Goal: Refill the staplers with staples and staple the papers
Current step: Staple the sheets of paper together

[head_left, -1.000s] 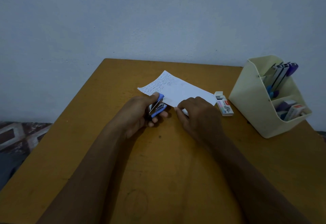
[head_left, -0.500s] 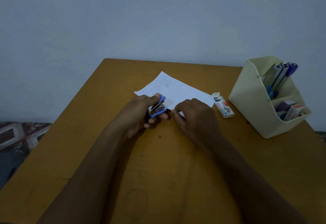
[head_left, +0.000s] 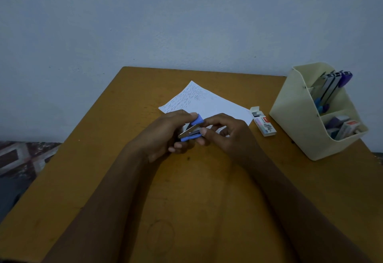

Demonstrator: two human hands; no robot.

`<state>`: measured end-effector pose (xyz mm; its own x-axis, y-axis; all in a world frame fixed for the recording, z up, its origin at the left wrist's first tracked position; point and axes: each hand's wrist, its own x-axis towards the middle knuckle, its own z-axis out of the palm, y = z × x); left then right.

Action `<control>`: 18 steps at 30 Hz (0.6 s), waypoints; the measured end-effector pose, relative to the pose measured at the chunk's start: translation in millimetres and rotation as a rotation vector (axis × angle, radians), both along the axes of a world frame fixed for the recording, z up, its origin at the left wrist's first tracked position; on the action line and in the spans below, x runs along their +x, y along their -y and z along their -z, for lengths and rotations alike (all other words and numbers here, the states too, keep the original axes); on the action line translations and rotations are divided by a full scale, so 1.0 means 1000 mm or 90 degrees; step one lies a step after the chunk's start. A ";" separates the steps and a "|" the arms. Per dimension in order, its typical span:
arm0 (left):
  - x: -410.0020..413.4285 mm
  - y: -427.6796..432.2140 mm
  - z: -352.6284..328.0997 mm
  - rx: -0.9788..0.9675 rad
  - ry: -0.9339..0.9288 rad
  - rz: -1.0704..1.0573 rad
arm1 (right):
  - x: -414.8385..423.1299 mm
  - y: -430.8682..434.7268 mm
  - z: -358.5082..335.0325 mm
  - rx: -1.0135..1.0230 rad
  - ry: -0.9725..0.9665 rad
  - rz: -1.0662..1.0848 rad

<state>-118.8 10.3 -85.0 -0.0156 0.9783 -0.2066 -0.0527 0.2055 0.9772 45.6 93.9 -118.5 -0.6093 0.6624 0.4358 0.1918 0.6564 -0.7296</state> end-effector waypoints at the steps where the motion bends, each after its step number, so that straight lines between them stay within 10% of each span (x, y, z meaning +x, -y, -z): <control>1: 0.001 0.000 -0.001 0.001 -0.002 -0.006 | 0.000 0.000 0.000 0.000 -0.001 0.001; 18: 0.003 0.000 0.001 0.040 -0.063 0.040 | -0.001 0.001 -0.001 -0.006 -0.023 0.017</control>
